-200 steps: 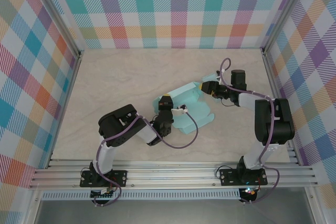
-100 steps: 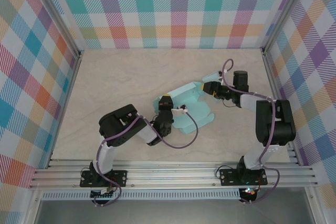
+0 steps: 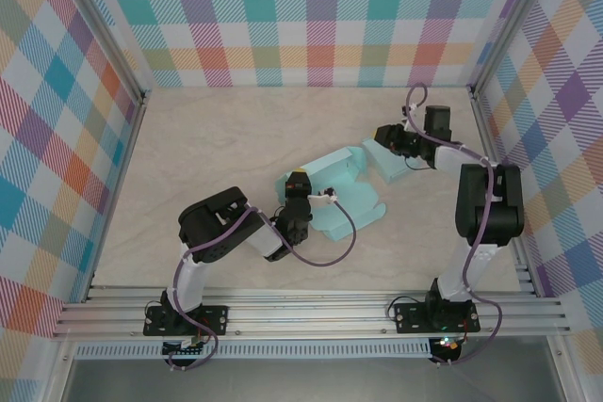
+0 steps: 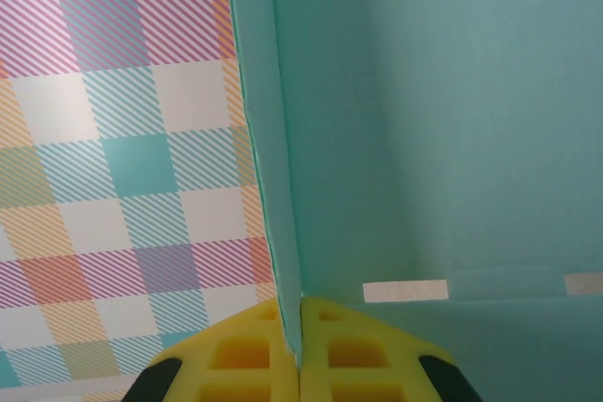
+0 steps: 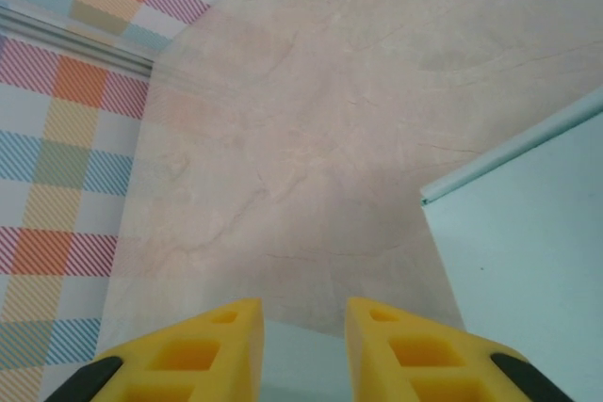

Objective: Fold the paper box

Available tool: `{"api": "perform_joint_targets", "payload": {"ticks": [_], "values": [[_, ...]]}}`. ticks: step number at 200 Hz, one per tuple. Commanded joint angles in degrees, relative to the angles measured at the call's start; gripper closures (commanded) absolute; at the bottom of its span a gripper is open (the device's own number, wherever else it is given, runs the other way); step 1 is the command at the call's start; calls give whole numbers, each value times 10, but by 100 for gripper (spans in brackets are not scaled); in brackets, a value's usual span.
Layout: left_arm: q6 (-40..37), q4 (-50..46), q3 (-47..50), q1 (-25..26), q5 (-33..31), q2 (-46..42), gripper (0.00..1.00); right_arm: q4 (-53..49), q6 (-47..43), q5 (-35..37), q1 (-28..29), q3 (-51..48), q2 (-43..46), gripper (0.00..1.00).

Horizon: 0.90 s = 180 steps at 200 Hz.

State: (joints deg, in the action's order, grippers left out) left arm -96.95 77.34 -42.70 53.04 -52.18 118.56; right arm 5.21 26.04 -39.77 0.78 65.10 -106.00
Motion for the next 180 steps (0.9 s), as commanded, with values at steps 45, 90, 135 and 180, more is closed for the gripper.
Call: {"api": "perform_joint_targets", "payload": {"ticks": [45,90,135,180], "values": [[-3,1,-5,-5,-4,16,100,-76,-65,22,48,28,-37,74],[-3,1,-7,-6,-4,18,100,-20,-75,3,66,-48,-5,73],[-5,1,-9,-6,-4,21,100,35,-67,-4,70,-101,9,70],[-4,0,-8,-7,-3,22,100,70,-69,-10,82,-128,17,65]]}}
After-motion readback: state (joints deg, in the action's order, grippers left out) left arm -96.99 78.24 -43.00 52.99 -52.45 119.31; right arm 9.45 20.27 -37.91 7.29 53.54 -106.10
